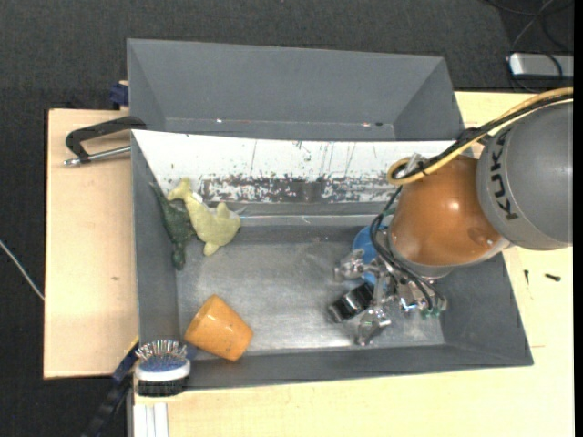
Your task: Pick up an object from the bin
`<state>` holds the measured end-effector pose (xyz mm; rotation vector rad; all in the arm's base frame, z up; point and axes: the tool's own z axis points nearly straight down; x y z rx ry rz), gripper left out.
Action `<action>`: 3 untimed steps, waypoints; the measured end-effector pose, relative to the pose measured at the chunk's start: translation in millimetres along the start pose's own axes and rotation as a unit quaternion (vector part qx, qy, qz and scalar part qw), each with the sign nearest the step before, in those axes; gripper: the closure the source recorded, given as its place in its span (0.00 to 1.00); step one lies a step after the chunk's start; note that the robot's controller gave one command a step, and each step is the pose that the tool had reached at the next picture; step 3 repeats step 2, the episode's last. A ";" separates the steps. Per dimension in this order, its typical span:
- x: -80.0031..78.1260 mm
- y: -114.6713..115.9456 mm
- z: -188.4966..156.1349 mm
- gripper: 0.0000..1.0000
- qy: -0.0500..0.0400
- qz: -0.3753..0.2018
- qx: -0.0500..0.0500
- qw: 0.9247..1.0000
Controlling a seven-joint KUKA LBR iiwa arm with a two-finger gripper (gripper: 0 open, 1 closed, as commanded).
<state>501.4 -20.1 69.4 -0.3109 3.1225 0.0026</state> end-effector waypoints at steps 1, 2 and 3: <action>-2.7 0.0 -4.6 1.00 -0.003 0.000 0.000 1.000; -47.2 -57.2 -160.1 1.00 -0.005 -0.097 0.004 0.995; -47.2 -57.2 -160.1 1.00 -0.005 -0.097 0.004 0.995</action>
Offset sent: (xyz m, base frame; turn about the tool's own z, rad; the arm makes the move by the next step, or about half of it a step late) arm 0.0000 0.0000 0.0000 0.0000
